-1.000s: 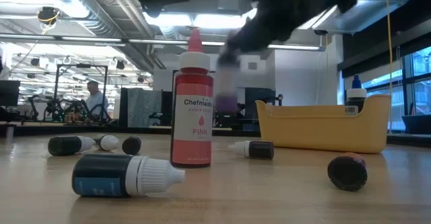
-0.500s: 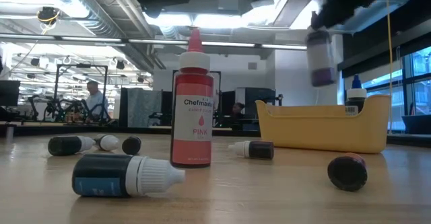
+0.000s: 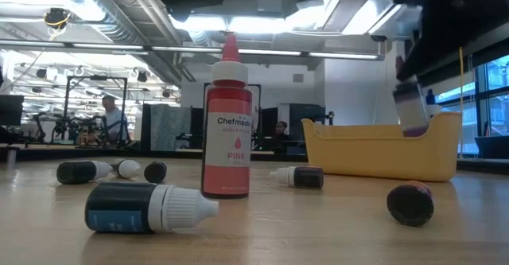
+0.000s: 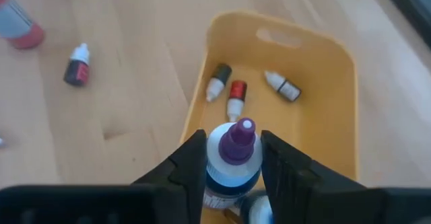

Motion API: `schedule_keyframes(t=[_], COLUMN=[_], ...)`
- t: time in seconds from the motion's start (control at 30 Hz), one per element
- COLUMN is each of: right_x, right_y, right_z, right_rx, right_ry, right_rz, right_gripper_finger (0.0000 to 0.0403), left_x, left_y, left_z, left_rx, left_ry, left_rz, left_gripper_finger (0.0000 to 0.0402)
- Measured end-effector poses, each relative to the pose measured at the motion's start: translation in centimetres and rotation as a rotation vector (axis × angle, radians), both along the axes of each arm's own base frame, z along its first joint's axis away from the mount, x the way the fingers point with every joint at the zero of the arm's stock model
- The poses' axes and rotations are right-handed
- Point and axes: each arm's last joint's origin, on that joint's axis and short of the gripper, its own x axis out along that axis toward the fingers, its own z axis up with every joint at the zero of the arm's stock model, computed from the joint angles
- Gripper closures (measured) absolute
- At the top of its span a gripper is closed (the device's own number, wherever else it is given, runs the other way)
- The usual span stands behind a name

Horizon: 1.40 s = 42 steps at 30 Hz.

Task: Pick & Place food coloring
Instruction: Put the large purple food coloring bottle in the yellow bin, then put the right small red food coloring bottle in the yellow bin

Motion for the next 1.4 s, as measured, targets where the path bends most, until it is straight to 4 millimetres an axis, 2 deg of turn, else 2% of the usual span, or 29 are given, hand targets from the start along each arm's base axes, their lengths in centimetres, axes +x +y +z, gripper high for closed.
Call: schedule_keyframes(t=[0.4,0.93,1.17,1.4], right_x=[-0.6,-0.8,-1.0,0.1], right_y=[-0.3,-0.4,-0.4,0.1], right_z=[-4.0,-4.6,-4.0,0.1], right_rx=[0.016,0.018,0.016,-0.038], right_ry=[-0.042,-0.022,-0.016,-0.114], right_rz=[-0.002,0.036,0.075,0.186], right_gripper_finger=[0.0278,0.0238,0.0242,0.0242], left_x=[0.0,0.0,0.0,0.0], left_y=[0.0,0.0,0.0,0.0], left_z=[0.0,0.0,0.0,0.0], left_rx=[0.000,-0.001,0.000,0.000], left_ry=[0.001,0.002,0.002,0.002], left_rz=[0.000,0.001,0.001,0.001], left_gripper_finger=[0.0248,0.0249,0.0251,0.0248])
